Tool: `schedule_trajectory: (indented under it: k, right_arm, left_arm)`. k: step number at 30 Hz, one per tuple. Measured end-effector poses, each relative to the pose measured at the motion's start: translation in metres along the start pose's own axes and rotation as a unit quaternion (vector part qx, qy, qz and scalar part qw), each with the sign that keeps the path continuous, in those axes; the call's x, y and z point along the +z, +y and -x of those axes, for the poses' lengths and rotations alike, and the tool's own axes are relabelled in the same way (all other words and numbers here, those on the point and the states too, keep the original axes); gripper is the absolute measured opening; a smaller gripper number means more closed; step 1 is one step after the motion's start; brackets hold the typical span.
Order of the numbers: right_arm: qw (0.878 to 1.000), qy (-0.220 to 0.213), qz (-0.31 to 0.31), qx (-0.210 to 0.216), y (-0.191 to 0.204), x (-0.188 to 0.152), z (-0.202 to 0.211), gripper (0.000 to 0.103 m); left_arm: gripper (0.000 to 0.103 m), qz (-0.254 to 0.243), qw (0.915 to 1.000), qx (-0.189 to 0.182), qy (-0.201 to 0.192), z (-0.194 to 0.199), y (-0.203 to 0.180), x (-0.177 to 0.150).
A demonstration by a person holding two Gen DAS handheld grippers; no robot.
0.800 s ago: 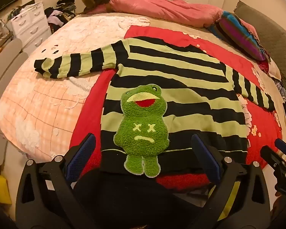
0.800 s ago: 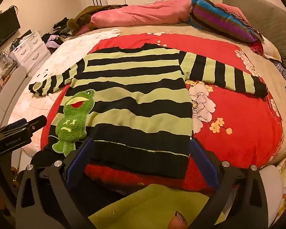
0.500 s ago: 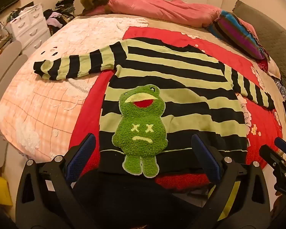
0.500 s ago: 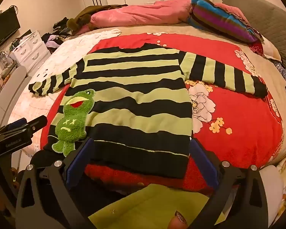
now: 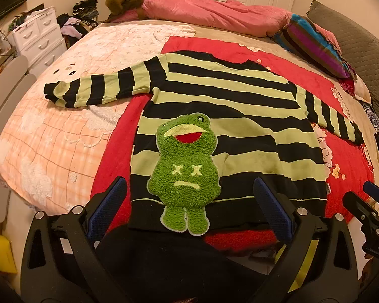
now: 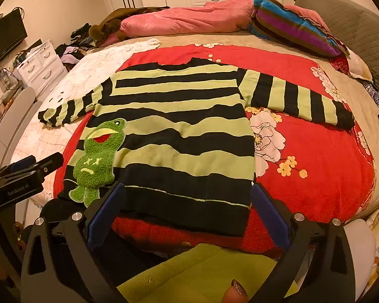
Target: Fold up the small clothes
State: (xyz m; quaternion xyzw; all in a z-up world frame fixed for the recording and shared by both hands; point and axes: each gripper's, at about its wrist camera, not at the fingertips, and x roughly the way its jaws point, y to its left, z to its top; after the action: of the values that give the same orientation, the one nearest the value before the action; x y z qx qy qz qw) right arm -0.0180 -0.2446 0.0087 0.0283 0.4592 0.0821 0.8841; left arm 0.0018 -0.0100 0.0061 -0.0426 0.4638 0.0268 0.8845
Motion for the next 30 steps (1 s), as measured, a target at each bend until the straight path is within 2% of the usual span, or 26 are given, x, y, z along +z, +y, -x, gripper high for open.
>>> schedule_trajectory:
  k: [30]
  right_arm:
    - [1.0,0.001,-0.001,-0.001,-0.0019,-0.0009,-0.0009,0.099]
  left_arm:
    - [0.094,-0.003,1.0,-0.002,-0.003,0.0004,-0.0005,-0.0024]
